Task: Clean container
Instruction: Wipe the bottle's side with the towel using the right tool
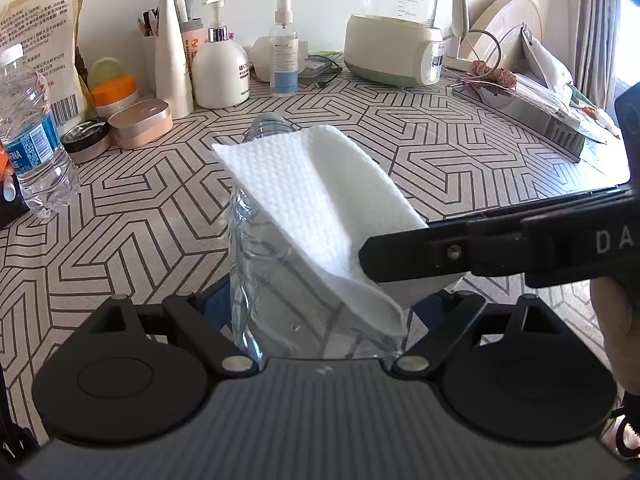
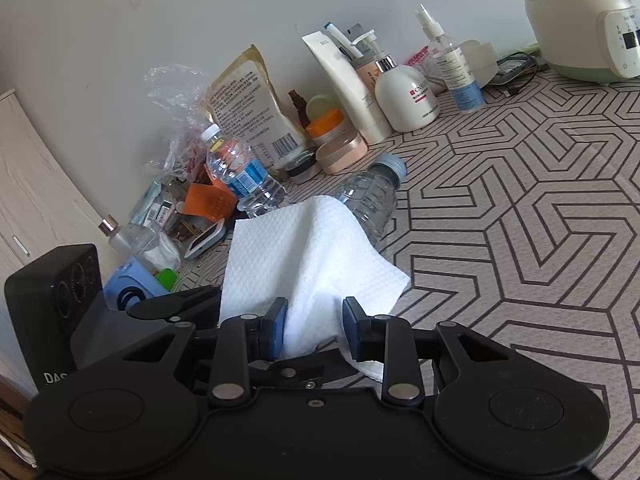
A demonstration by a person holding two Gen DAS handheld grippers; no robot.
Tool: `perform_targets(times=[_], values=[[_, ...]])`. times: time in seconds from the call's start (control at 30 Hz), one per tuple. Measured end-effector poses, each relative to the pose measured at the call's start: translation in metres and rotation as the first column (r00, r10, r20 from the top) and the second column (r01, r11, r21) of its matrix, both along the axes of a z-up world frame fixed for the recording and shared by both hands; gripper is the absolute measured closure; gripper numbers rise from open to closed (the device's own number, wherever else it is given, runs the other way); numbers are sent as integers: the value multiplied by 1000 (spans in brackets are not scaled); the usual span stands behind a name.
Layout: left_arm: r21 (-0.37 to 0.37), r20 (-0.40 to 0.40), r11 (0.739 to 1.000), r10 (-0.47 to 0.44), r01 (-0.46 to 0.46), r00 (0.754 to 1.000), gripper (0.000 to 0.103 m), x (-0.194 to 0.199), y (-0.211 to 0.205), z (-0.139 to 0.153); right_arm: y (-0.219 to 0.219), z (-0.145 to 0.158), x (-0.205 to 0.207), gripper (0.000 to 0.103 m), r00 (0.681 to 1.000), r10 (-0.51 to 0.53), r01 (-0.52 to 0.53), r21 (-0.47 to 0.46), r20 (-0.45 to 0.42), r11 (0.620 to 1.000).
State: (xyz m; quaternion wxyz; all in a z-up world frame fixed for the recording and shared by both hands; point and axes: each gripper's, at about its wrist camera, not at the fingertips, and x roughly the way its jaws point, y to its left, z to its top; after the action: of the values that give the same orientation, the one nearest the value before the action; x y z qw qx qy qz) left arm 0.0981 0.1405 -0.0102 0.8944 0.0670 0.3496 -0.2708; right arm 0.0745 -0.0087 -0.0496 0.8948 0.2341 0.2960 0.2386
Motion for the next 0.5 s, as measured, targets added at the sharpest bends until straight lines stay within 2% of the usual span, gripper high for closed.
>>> perform_targets(times=[0.3,0.4,0.5], values=[[7,12,1000,-12,11,1000,14,-2,-1,1,6,-6,2,69,999,-50,50,-116,-1,992],[21,23,1000,-17,17,1000,14,-4,-3,1,7,-10,5,70,998,-65,63,-128,-9,990],[3,8,1000,-15,15,1000,14,-3,-1,1,6,-7,6,71,998,-68,67,-120,-7,990]])
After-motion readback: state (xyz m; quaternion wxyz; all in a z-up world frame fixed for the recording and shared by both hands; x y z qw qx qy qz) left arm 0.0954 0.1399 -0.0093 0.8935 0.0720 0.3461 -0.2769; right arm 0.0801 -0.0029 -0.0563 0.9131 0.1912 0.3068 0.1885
